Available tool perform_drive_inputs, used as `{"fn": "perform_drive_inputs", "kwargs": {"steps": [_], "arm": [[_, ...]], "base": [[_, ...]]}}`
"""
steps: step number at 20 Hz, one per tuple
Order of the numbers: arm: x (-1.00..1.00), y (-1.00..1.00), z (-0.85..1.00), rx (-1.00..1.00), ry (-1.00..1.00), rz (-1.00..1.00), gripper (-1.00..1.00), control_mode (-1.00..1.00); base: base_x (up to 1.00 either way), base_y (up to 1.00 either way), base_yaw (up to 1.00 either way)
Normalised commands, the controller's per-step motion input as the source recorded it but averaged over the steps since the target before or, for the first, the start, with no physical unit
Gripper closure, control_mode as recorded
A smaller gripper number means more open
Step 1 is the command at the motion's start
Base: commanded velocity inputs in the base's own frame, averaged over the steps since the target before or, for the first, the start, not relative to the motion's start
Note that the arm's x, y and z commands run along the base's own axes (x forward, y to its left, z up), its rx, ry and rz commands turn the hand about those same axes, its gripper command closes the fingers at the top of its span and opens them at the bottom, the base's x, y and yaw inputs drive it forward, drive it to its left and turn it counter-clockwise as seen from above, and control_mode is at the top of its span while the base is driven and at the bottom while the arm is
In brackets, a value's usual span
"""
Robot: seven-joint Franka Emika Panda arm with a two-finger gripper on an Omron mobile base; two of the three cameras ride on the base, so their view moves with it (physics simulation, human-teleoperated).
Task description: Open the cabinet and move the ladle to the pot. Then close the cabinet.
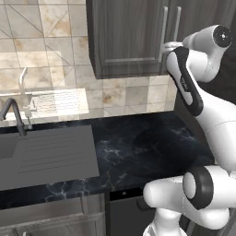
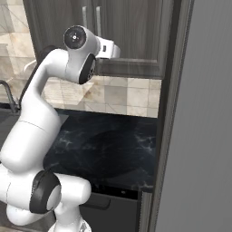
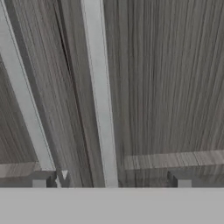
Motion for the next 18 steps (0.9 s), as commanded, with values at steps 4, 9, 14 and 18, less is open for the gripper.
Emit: {"fn": "perform_drive_inputs", "kwargs": {"steps": [4,9,14,18], "arm": [[0.38,0.00,0.00,0.00,0.00,0.00,-1.00,-1.00],[0.45,0.00,0.00,0.00,0.00,0.00,-1.00,-1.00],[0.46,-0.02,0.00,0.00,-0.01,0.00,-1.00,-1.00],[0.44,-0.01,0.00,0.00,-0.03,0.00,-1.00,-1.00]], "base": [[0.00,0.00,0.00],[0.00,0.00,0.00],[0.00,0.00,0.00],[0.00,0.00,0.00]]}}
